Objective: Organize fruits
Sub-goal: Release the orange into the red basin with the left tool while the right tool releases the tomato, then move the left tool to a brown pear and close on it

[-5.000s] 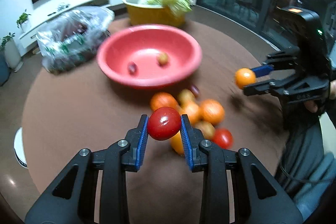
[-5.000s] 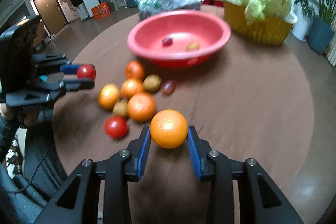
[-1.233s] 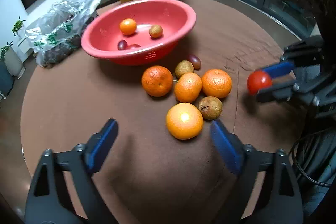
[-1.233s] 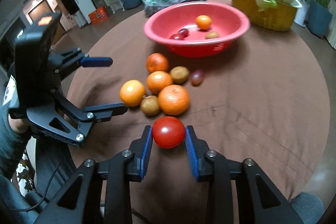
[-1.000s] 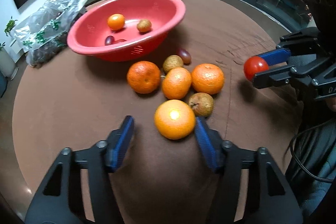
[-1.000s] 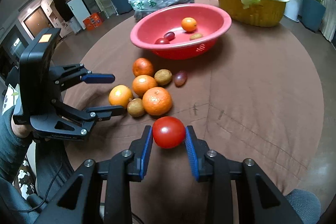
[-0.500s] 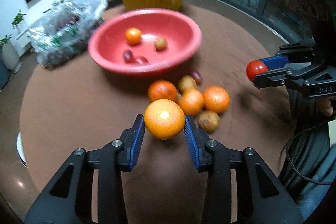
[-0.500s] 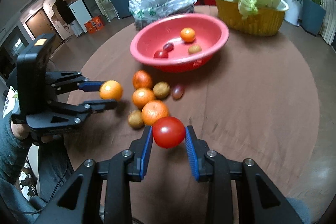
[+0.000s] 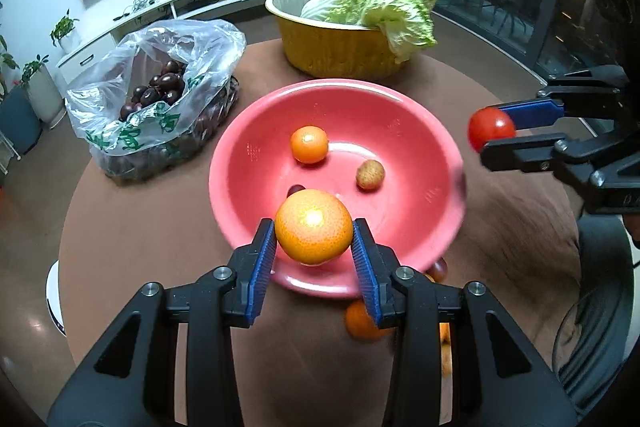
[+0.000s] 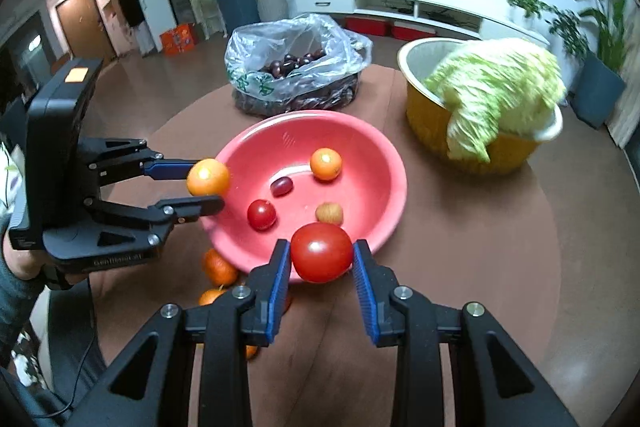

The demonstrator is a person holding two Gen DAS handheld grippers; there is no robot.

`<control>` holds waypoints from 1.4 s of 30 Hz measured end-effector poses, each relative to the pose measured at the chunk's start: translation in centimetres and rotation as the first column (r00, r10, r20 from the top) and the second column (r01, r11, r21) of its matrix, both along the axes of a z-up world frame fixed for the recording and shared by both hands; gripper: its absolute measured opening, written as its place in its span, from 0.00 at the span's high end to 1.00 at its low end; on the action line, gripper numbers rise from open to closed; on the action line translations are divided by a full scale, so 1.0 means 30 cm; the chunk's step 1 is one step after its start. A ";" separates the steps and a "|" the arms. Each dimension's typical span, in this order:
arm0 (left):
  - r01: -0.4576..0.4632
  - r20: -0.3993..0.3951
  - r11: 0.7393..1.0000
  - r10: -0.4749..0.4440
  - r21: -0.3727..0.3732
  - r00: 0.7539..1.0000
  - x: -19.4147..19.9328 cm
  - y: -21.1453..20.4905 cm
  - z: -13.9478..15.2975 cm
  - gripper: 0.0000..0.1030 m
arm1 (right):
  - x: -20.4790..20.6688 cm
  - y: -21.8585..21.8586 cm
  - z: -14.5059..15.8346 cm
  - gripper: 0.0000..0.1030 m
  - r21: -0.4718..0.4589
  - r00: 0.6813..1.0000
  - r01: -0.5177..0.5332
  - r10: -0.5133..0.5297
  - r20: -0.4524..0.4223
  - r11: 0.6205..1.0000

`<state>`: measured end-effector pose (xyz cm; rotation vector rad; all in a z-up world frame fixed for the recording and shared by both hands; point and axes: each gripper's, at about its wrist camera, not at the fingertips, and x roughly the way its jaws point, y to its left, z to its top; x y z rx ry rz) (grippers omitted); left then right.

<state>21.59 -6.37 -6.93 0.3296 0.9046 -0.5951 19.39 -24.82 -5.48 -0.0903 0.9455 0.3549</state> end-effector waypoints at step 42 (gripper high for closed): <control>-0.033 0.003 0.999 0.033 0.010 0.999 0.065 0.005 -0.039 0.53 | 0.148 0.019 -0.117 0.64 -0.092 0.998 -0.013 0.007 -0.069 0.996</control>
